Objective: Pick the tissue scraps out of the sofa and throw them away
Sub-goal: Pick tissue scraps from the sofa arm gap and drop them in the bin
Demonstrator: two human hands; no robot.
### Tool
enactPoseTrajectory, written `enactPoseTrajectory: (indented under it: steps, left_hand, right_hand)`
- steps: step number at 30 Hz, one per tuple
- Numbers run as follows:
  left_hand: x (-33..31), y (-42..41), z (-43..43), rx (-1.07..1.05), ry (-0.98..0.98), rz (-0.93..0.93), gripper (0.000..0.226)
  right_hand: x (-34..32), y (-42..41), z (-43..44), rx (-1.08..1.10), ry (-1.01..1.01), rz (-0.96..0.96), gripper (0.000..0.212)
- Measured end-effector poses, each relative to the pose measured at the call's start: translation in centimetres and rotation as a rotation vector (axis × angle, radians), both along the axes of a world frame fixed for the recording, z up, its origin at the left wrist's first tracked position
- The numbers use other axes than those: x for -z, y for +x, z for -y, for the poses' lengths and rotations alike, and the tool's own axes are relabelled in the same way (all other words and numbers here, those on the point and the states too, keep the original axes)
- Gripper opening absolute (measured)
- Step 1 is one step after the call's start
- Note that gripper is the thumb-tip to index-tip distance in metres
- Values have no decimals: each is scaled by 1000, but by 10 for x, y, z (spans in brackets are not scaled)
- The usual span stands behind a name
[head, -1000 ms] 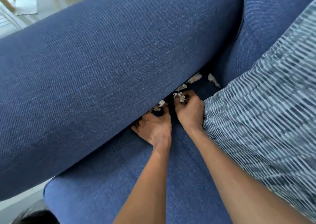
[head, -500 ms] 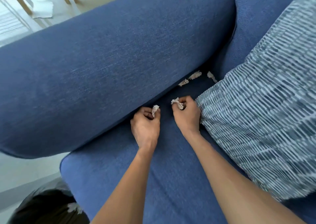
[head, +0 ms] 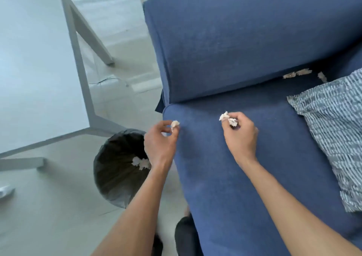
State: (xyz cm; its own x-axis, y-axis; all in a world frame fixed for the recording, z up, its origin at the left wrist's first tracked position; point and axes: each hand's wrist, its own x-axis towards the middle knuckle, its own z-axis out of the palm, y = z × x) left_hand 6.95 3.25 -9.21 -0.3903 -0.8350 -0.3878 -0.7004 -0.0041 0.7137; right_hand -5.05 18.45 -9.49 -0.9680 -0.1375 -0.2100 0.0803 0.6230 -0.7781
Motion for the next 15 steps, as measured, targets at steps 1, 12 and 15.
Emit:
enactPoseTrajectory:
  steps: [1,12,15]
  left_hand:
    - [2,21,10,-31,-25,26,22]
    - [28,205,90,-161,44,178,19]
    - [35,222,94,-109,86,195,18]
  right_hand:
    - [1,16,14,-20,-18,-12,11]
    - [32,165,111,-352,190,121,6]
    - [43,190,114,-475,331,182,8]
